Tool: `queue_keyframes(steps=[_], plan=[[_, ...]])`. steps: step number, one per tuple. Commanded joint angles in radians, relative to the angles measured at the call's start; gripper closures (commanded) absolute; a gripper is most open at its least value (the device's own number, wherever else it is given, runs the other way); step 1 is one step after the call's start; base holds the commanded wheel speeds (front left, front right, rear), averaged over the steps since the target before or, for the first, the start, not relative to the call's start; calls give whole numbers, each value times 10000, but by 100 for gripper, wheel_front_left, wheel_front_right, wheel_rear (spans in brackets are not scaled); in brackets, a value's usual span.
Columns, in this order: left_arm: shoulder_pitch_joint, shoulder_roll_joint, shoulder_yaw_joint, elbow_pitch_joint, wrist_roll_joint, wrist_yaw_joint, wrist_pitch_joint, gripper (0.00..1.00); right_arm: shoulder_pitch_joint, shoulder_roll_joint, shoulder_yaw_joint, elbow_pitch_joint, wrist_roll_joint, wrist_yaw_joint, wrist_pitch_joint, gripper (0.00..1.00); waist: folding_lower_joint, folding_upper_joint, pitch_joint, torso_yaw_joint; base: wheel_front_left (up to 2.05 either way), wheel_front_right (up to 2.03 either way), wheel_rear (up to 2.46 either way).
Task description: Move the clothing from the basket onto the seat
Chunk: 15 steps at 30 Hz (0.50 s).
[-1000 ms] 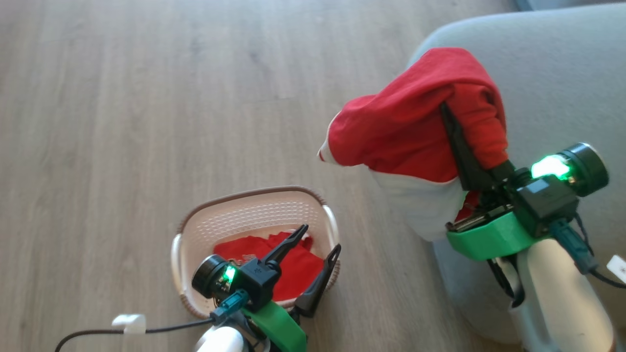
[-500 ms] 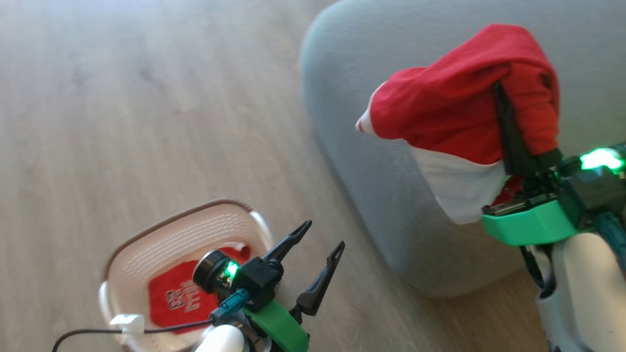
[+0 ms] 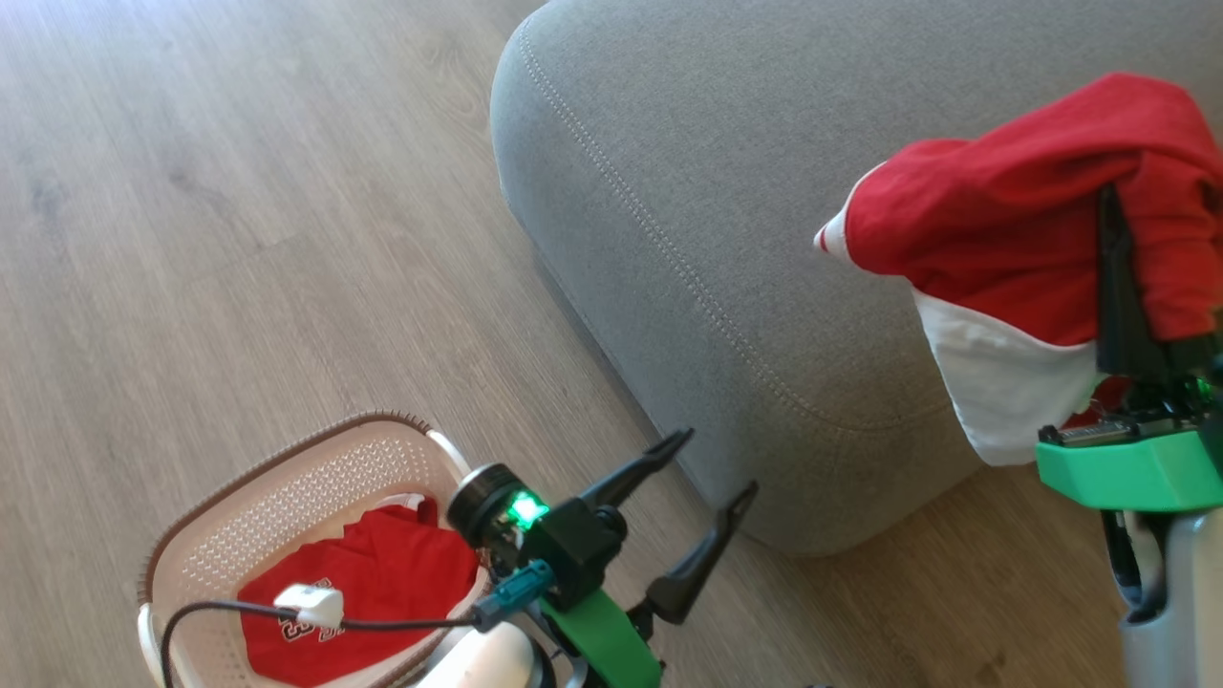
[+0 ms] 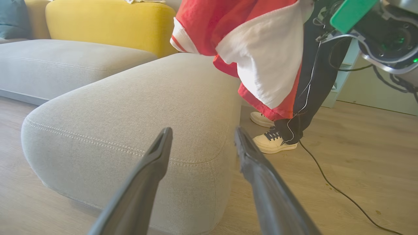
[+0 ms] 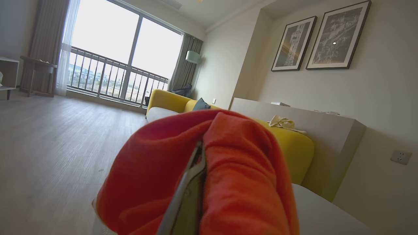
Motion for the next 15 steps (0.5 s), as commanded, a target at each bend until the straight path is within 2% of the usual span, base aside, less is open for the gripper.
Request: queue_keyframes(steps=[1,7,15], plan=[[-408,-84,112,-338,-75,-11,-51,0,-63,-14,55,-486,-53,-4,-63,100,0,0,19,-12,0,0,0],[-536,-70,-47,-274,-128,-11,-51,0,40,52,-50,-572,-94,-4,-63,100,0,0,110,-58,0,0,0],[-408,63,76,-297,-86,-11,-51,0,-516,-238,-55,-220,112,-4,-63,100,0,0,266,-151,0,0,0]])
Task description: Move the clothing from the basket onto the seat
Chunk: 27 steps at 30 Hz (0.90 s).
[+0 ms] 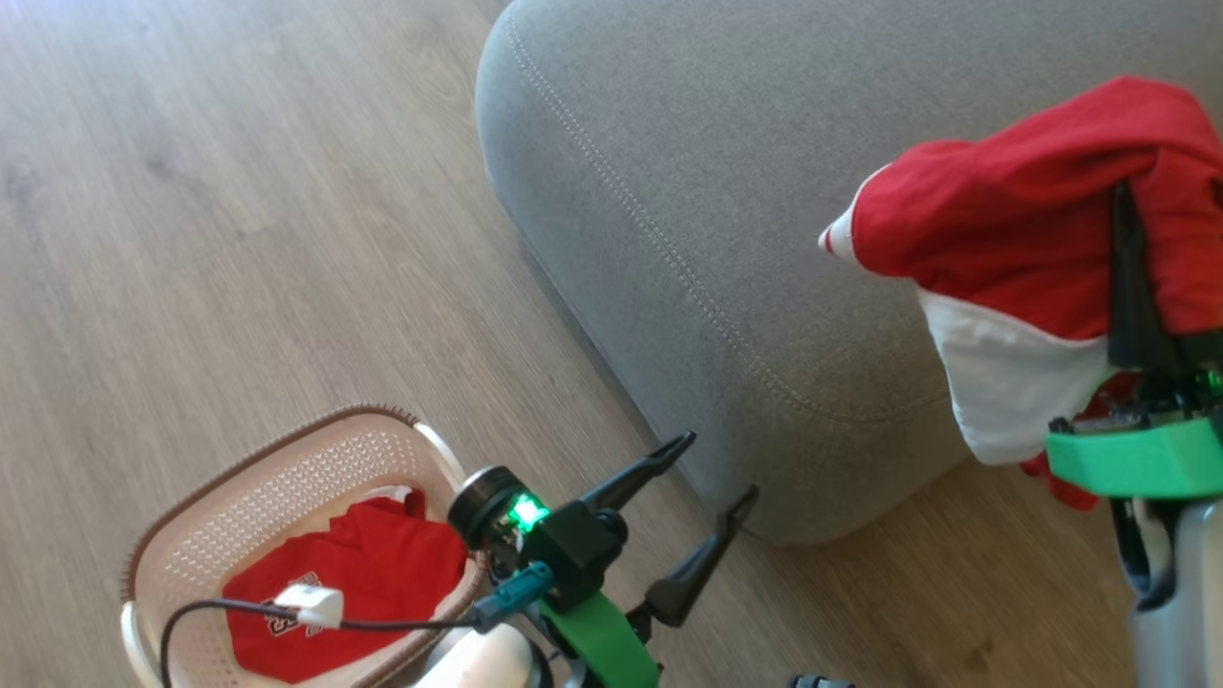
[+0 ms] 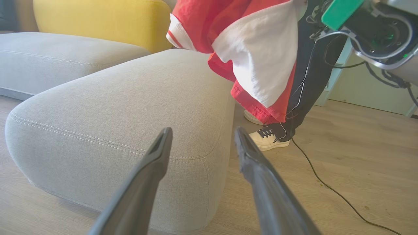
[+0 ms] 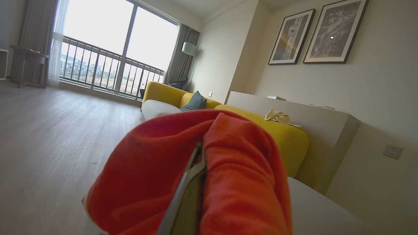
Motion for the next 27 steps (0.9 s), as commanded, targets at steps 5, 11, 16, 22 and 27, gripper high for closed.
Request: queue_keyframes(steps=[5,11,16,22,27], plan=[[-348,344,705,-533,229,-11,-51,0,-1508,-510,179,68,417,-4,-63,100,0,-1,866,-106,0,0,0],[-656,1142,696,-757,522,-11,-51,0,-3183,-719,-237,558,793,-4,-63,100,0,-1,2225,-39,0,0,0],[-1146,1728,544,-989,568,-11,-51,0,-4372,-867,-638,852,835,-4,-63,100,0,-1,3312,222,0,0,0],[-1548,2242,503,-1285,452,-11,-51,0,-5900,-1328,-973,1744,936,-4,-63,100,0,-1,4358,586,0,0,0],[-1725,2721,576,-1604,554,-11,-51,0,-7536,-1715,-1810,2737,1467,-4,-63,100,0,-1,5213,924,0,0,0]])
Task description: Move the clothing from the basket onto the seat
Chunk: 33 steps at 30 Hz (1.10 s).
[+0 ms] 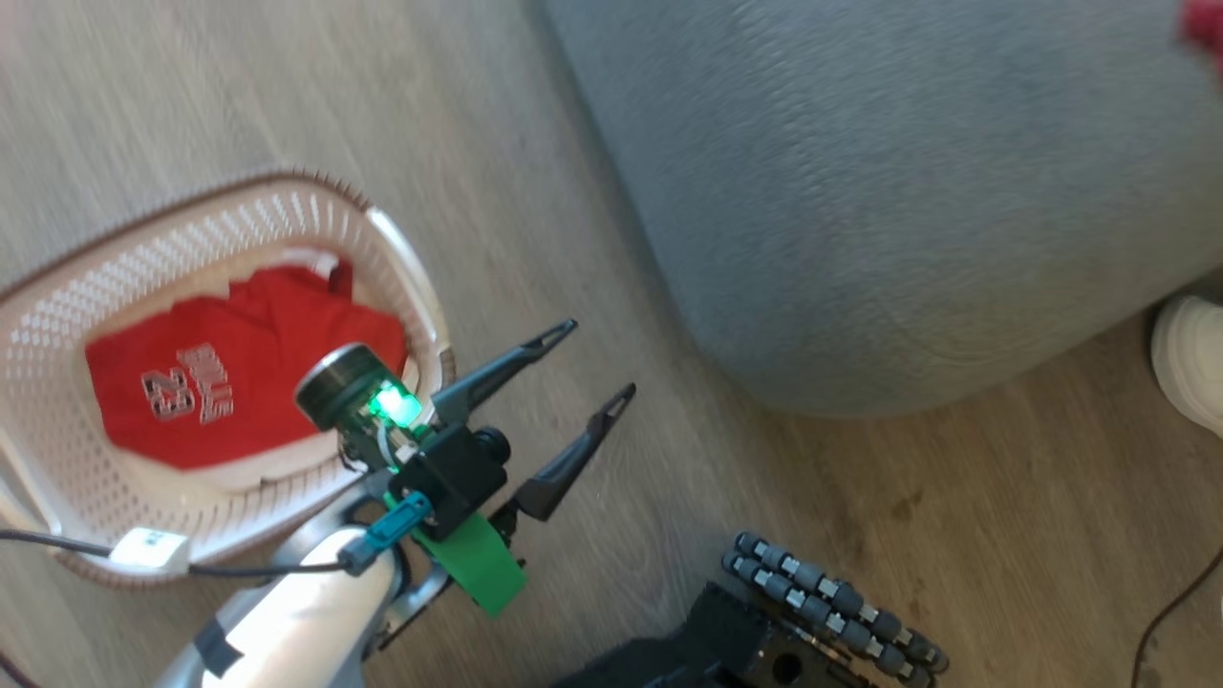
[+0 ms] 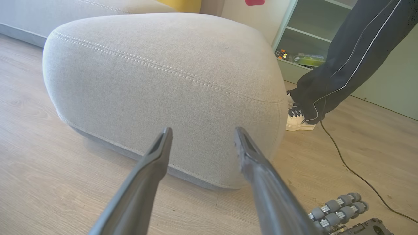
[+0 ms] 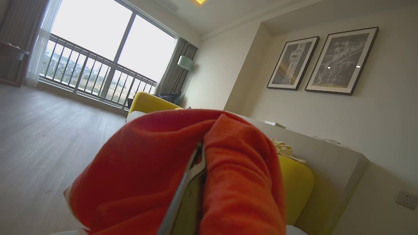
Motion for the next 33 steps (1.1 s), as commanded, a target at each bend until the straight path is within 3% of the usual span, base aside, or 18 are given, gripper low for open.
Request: queue_keyframes(steps=[1,7,16,24,33], plan=[[-155,143,286,-414,66,-11,-51,0,-499,-399,-207,-102,144,-4,-49,100,-2,0,621,396,0,0,0],[-358,299,244,-618,183,-11,-51,0,-1932,-684,-1140,1552,139,-4,-49,100,-2,0,1364,944,0,0,0],[-531,422,274,-735,285,-11,-51,0,-3516,-534,-1980,5213,108,-4,-49,100,-2,0,1881,1458,0,0,0],[-644,399,398,-790,393,-11,-51,0,-4323,-939,-3399,8600,-905,-4,140,100,-2,0,2128,1746,0,0,0],[-628,341,388,-696,386,-11,-51,0,-4801,-963,-4281,10100,-2161,-4,293,100,-2,0,2046,1664,0,0,0]])
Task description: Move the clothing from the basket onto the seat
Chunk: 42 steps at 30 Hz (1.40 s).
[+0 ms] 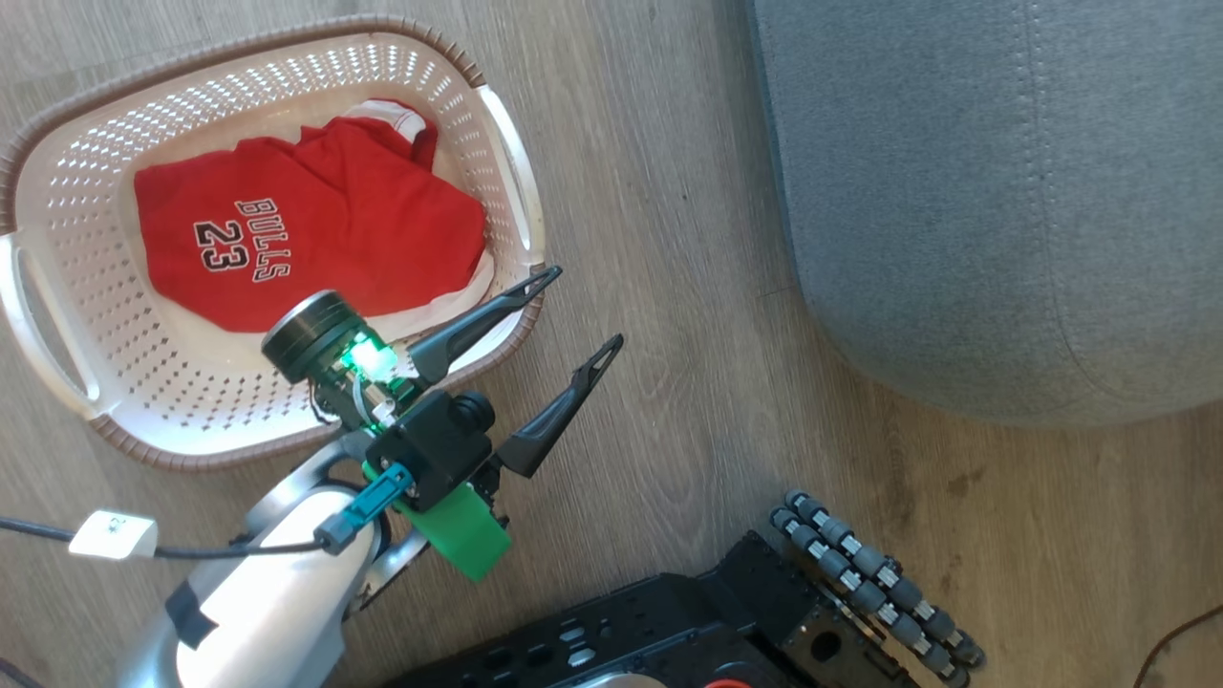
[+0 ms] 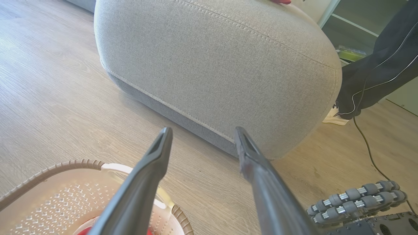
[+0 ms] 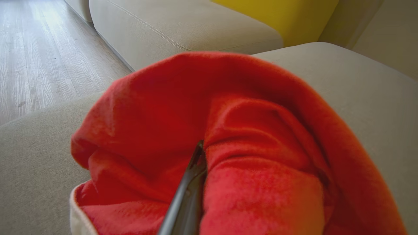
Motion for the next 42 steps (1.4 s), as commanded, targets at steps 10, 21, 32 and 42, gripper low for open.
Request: queue_keyframes(steps=[10,21,32,42], plan=[[32,-283,56,-61,-44,-11,-49,0,140,-357,-765,207,-1465,-4,181,0,0,0,-925,-115,0,0,0],[312,-1462,-73,461,-201,-12,-49,0,673,-487,61,913,-2607,-4,2320,0,0,0,-3019,2,0,0,0],[1224,-2606,860,627,-605,-12,-49,0,758,-479,1533,1091,-2501,-4,1256,0,0,0,-5226,342,0,0,0],[2071,-3106,2662,359,-386,2,-49,0,616,795,4227,757,163,-4,-387,0,0,0,-6745,1215,0,0,0]])
